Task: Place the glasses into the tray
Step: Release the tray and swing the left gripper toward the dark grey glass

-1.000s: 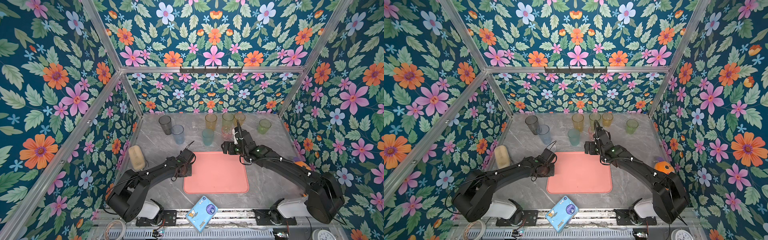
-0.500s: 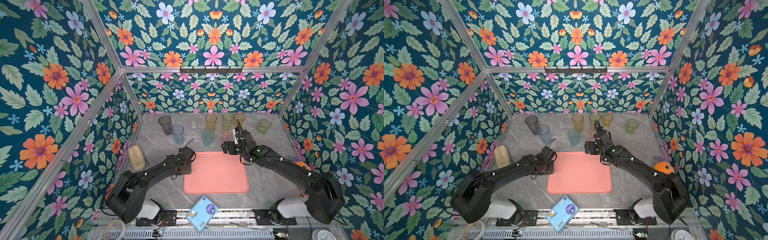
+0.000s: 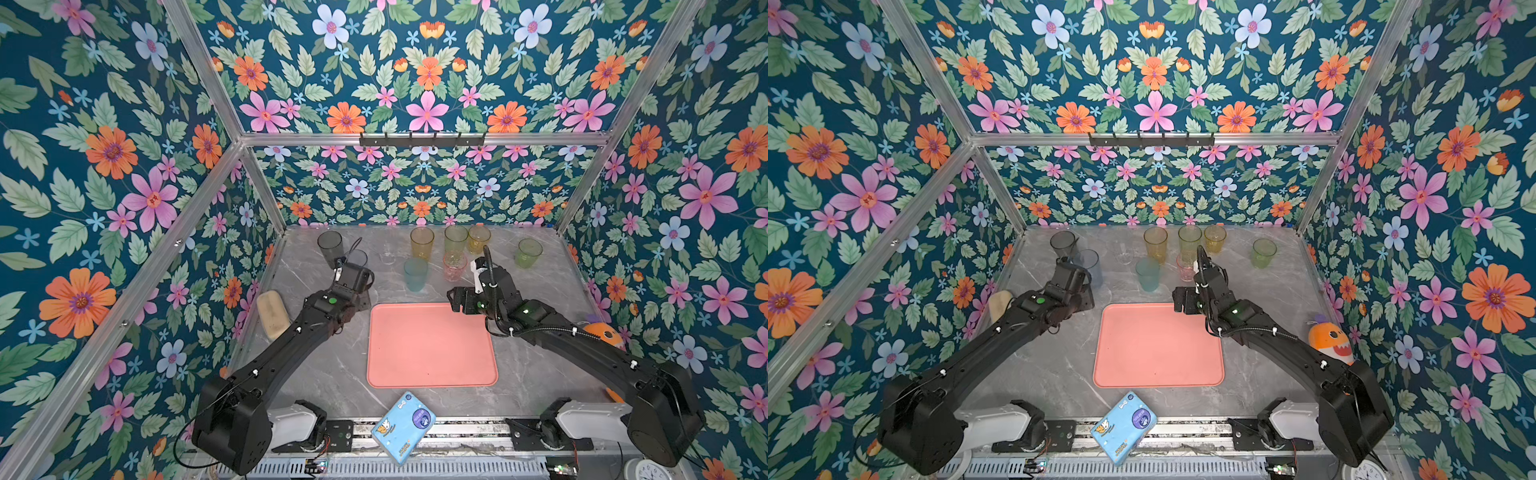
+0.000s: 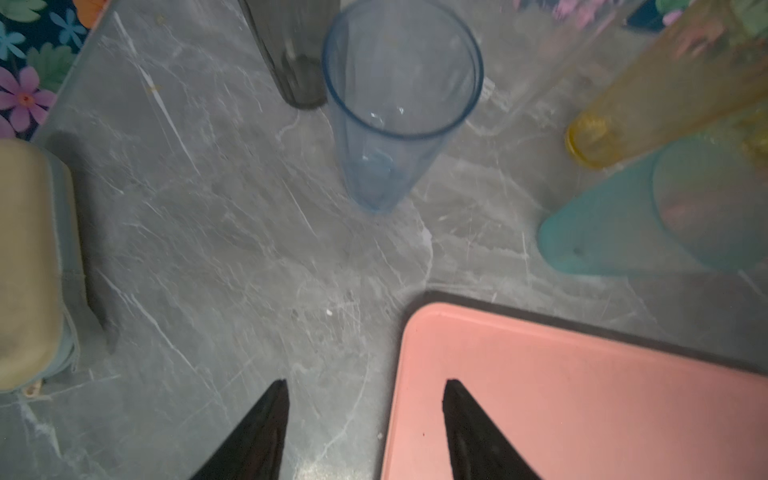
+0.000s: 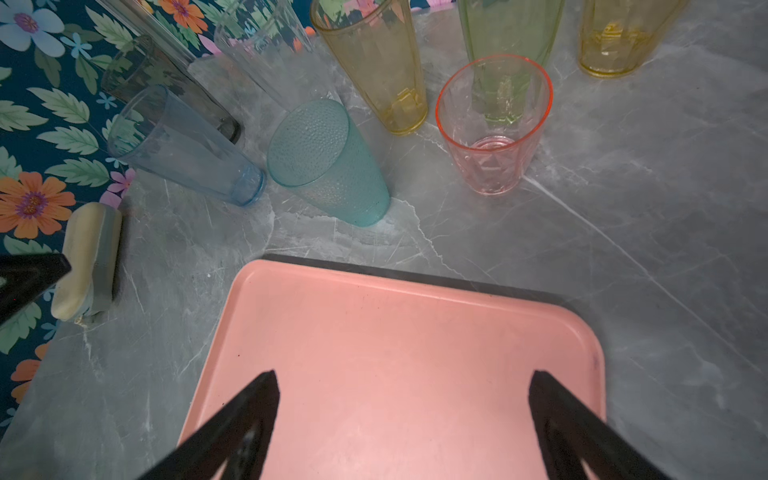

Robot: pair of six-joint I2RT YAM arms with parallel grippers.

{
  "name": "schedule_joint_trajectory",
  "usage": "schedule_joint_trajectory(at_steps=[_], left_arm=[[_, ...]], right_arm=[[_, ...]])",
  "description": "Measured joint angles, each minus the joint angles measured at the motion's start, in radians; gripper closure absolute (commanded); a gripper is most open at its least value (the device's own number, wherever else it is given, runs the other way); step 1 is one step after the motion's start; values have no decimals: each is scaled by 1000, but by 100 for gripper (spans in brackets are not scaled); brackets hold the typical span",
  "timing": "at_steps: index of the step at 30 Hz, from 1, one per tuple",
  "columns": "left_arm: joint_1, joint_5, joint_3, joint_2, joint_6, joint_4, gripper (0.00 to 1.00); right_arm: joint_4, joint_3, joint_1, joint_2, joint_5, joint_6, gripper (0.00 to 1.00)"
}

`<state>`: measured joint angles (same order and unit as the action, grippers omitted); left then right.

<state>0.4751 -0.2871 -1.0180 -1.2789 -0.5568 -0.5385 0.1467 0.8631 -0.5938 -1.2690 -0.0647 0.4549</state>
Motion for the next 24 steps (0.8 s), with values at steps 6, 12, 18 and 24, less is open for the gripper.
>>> schedule_joint_trajectory(at_steps=[6,12,18,24], left_arm=[[-96,30,-103,-63,36,16,35],[-203,53,-172,-139,48,34,34],[-290,81,-289,-242,65,47,32],[-388,115,-450,-378,69,48,31]], right_arm=[[-112,-90,1,-8,-31,-54,5],[-203,-132,2,-40,-22,-108,5],[-298,-195,7,-45,-20,-136,5],[-322,-206,10,-35,-24,-144,4]])
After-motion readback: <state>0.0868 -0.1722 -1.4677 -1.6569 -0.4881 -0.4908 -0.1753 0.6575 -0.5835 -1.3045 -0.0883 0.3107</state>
